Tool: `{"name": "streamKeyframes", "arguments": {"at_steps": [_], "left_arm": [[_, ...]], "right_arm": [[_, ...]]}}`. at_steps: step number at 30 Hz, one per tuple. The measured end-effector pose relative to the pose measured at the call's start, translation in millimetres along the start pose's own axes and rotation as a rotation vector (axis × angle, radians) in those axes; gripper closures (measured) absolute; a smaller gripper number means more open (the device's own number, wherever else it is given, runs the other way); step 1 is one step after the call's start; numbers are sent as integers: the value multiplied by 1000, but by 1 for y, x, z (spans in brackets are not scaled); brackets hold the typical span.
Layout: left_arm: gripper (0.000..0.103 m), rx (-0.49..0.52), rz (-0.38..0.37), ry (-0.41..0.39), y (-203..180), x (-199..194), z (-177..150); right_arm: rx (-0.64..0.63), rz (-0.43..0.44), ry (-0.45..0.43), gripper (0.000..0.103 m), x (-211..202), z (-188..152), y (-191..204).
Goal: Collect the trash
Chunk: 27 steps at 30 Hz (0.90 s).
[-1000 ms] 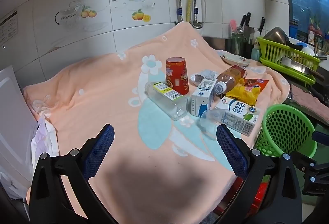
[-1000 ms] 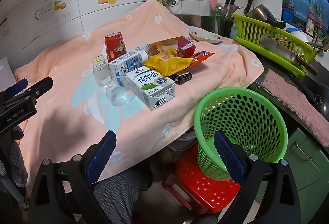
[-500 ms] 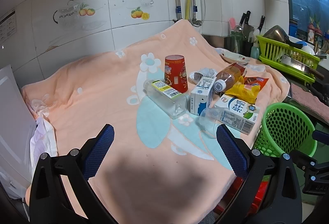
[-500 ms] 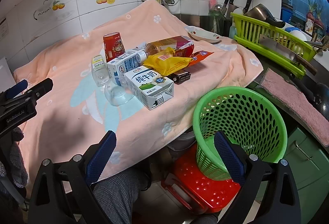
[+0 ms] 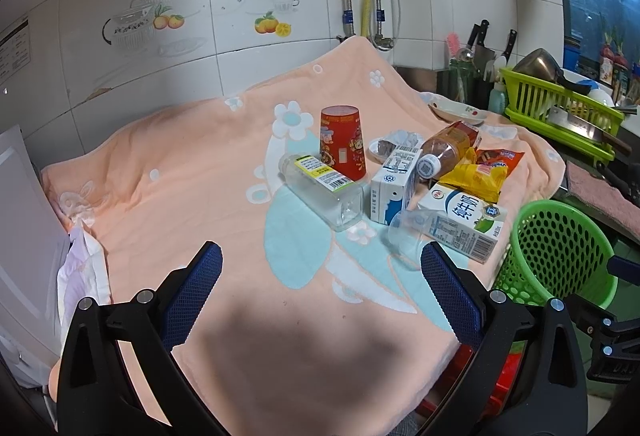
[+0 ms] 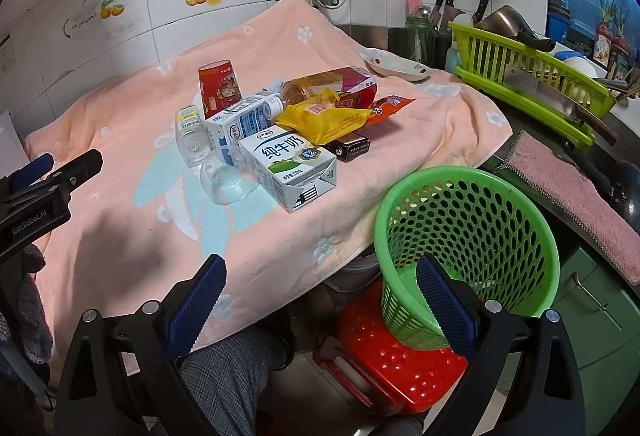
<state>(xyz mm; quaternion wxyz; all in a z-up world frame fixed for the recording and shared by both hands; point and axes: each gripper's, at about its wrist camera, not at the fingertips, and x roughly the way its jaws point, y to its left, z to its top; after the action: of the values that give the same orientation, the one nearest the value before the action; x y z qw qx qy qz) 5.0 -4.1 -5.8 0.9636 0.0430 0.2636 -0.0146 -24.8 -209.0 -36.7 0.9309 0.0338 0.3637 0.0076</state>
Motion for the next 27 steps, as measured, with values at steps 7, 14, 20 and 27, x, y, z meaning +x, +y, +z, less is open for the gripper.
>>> {"name": "streamKeyframes", "arguments": {"at_steps": [7,14,20,27], "left_arm": [[5,0,-2,0,0,-1,0],[5,2,-2,1,-1,1,0],[5,3,-3,2,-1,2,1],[5,7,-4,6,-4,5,3]], "right_arm": [[-1,1,0,10,0,0,0],[-1,1,1,10,1,0,0],[-3,-1,2,10,1,1,1],[1,-1,9,10,4,3,1]]}}
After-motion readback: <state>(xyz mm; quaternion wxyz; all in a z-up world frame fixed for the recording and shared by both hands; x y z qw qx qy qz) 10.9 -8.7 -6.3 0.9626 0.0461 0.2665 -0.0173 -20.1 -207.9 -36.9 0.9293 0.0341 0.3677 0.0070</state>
